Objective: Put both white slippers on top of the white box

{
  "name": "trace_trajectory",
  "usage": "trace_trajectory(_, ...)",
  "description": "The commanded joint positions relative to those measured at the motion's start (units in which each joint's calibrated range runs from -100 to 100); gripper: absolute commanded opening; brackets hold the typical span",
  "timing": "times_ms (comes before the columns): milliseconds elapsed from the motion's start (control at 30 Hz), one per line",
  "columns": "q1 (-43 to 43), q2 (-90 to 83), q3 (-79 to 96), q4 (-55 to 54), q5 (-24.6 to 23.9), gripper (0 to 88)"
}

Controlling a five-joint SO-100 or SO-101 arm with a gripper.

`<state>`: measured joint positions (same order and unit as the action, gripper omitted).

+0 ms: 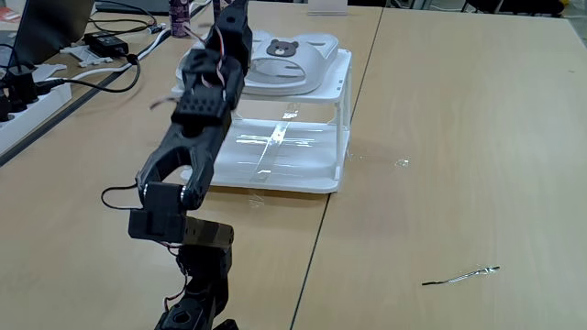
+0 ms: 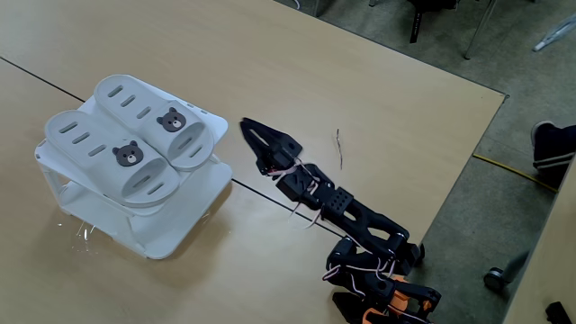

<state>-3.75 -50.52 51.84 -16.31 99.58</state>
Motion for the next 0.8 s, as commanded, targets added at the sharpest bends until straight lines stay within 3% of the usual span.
trace_trajectory(0, -0.1, -10.0, 13.5, -45.0, 0.4, 0.8)
trace_trajectory(67, -0.4, -17.6, 20.8, -54.5, 0.4, 0.8)
trace_trajectory(233, -0.4, -31.1, 31.3, -58.4, 0.4, 0.7)
trace_trajectory(433, -0.4, -41.5, 47.2, -74.5, 0.4, 0.8)
trace_trajectory(767, -0.4, -48.5, 47.1, -80.2, 0.4, 0.8)
